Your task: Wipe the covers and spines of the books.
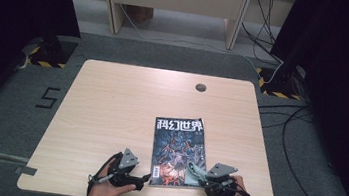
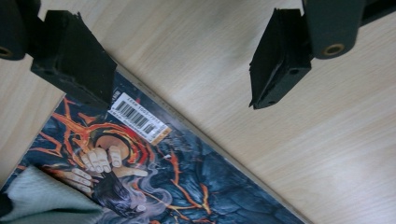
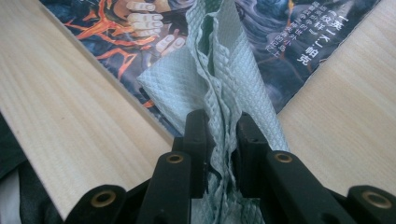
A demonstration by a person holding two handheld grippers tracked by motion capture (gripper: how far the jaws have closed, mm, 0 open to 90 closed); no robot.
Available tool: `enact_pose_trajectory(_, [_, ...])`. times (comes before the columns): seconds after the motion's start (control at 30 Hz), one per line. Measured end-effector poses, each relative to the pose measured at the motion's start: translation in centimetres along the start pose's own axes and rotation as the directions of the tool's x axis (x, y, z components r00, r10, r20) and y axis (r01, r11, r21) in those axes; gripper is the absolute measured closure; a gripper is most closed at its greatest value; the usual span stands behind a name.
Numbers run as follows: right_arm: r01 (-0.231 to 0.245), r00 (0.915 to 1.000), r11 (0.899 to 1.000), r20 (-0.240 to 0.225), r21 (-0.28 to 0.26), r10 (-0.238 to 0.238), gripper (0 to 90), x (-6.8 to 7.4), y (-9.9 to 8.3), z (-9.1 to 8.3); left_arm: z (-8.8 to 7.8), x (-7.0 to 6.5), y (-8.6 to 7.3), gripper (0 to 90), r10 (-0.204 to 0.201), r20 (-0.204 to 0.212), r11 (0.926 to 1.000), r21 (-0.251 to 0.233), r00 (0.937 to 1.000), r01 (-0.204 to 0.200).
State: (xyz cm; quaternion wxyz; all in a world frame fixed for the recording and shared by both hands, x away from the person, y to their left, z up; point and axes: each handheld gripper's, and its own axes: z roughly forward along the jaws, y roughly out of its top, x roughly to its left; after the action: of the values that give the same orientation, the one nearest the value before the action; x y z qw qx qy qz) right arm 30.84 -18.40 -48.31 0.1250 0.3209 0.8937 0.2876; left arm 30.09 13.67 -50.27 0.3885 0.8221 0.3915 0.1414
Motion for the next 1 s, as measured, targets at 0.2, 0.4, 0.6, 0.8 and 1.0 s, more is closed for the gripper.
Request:
enact_pose_trajectory(0.2, [0.028, 0.9995, 0.999, 0.014, 0.017, -0.028, 77.8, 0.3, 0.4, 0.3, 0.5, -0.4, 0.1, 20.9, -0.009, 0.000, 0.9999, 0.005, 1.0000, 0.009])
enact_pose_trajectory(0.4, [0.019, 0.9995, 1.000, 0.025, 0.004, -0.019, 77.6, 0.9, 0.2, 0.4, 0.9, -0.8, 0.3, 21.2, 0.011, 0.007, 0.9997, 0.022, 0.9999, -0.011])
enact_pose_trajectory(0.6, [0.046, 0.9989, 0.999, 0.005, 0.000, -0.046, 77.6, 2.3, 0.6, 0.6, 1.2, -0.2, 0.1, 22.0, 0.014, -0.010, 0.9989, 0.045, 0.9998, -0.014])
enact_pose_trajectory(0.8, [0.034, 0.9988, 0.999, -0.034, 0.019, -0.034, 79.6, 0.9, 1.2, 0.9, 1.1, -0.5, 0.1, 24.6, 0.033, -0.015, 0.9987, 0.039, 0.9993, -0.032])
enact_pose_trajectory(1.0, [0.009, 0.9998, 0.999, -0.018, 0.039, -0.008, 79.8, -2.0, 2.9, 2.1, 1.1, -0.4, 0.1, 24.7, 0.033, -0.012, 0.9986, 0.041, 0.9994, -0.033])
